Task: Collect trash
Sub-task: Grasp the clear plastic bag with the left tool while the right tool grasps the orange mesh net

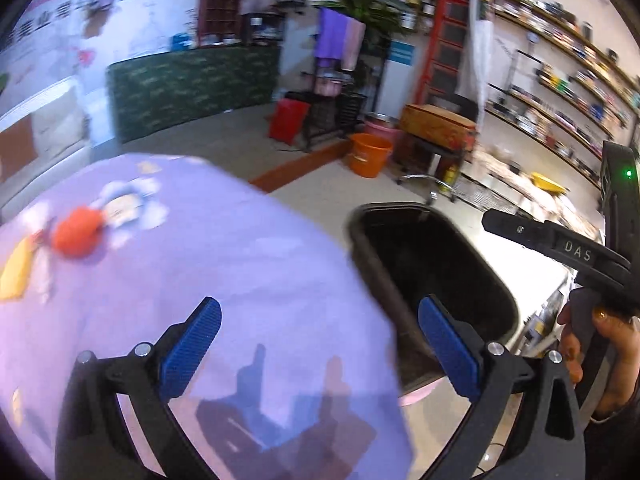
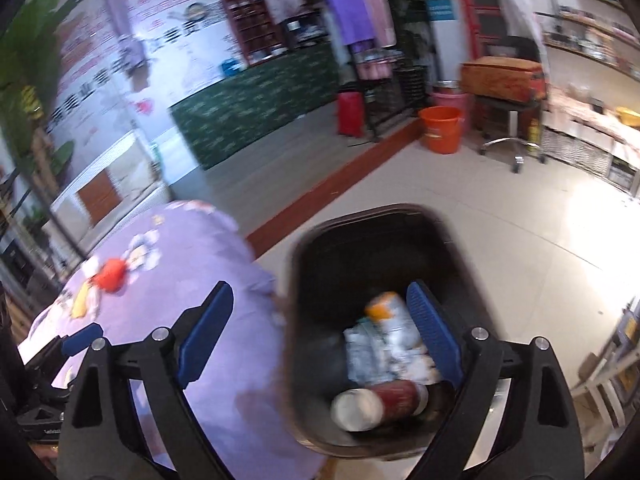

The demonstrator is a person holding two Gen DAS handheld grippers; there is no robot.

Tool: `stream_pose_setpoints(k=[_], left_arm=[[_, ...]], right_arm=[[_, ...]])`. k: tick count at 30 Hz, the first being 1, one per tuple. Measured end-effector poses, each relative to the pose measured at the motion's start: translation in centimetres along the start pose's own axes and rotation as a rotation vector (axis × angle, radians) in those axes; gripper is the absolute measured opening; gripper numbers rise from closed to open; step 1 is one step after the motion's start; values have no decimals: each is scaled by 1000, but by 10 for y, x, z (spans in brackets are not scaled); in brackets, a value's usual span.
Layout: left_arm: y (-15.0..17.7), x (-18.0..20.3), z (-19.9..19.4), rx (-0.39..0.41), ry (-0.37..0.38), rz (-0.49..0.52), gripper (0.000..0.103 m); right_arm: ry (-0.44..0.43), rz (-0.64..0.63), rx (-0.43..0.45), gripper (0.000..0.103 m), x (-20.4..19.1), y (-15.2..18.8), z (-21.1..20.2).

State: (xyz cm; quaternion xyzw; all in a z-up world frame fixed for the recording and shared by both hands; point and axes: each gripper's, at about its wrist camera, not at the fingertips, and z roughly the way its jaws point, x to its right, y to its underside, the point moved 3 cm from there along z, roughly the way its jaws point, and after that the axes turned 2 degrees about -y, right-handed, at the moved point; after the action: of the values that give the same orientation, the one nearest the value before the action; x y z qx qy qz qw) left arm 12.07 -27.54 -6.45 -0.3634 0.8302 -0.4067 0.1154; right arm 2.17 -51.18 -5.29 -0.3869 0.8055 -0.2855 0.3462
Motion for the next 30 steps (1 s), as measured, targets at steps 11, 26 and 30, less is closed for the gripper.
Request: stream_pose_setpoints(k=[11, 26, 30], left_arm=[[29, -121, -52, 24, -220, -191, 97], [66, -277, -91, -3, -407, -533, 97], [56, -305, -90, 5, -447, -549, 97]], right_arm=[[-252, -212, -147, 90, -139, 24, 53], [-402, -559, -345, 90, -330, 50, 157], [-357, -688, -348, 86, -365, 51, 182]])
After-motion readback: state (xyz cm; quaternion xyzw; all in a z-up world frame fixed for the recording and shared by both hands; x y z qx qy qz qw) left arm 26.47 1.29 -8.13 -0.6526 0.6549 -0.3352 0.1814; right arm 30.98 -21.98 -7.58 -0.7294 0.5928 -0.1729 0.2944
